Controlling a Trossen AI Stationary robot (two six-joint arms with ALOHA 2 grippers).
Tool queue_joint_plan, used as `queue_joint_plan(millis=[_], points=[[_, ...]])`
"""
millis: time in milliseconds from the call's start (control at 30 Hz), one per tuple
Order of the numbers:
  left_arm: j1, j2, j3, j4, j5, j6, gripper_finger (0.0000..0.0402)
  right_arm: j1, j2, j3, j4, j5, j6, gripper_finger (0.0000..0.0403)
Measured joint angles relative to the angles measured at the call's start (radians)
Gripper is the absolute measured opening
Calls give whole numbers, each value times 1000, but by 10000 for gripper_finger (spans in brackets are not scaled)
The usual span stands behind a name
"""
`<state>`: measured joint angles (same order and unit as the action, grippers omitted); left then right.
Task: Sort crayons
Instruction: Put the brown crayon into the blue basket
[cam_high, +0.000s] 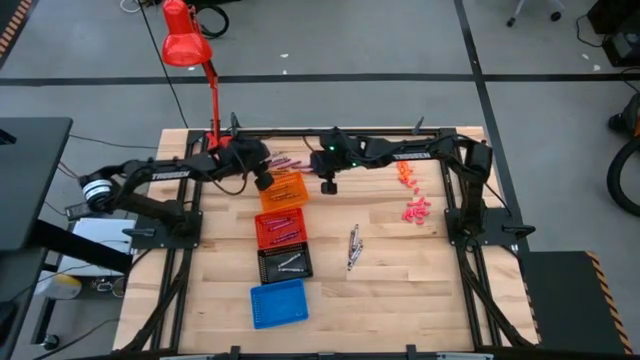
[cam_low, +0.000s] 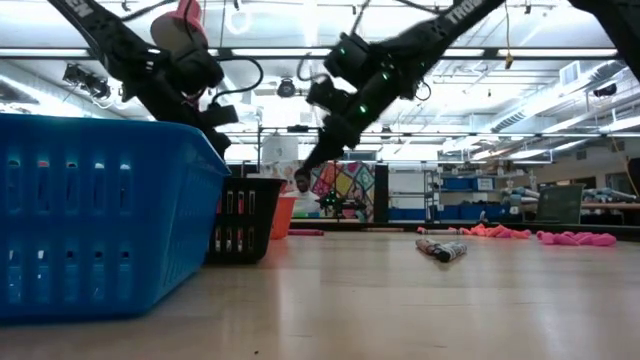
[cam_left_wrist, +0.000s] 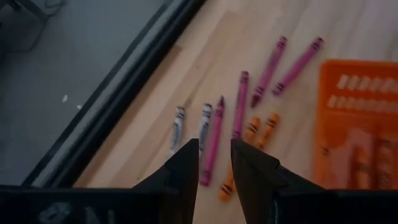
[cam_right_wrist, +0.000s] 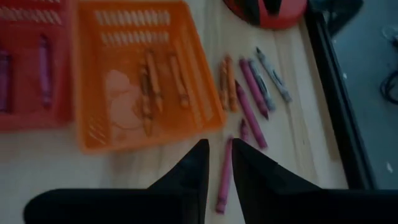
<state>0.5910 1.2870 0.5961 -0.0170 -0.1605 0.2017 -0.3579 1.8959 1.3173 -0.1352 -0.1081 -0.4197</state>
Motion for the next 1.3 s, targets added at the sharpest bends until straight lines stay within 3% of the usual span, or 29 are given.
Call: queue_joint_plan(millis=[233,467,700,933,1300], points=[[47,36,0,60,0,19,103,-67,30,-147,224,-68,113,76],[47,35,0,59,2,10,103,-77,110,-154,276,-62,220,76],[47,35,0,59,2,1,103,-73,135,-110,239,-31,252,104],[47,34,0,59,3,0,103,-50,165,-20,67,63,288,153],[44,34,0,51,9,-14,103,-41,162,45,-92,37,319,156]])
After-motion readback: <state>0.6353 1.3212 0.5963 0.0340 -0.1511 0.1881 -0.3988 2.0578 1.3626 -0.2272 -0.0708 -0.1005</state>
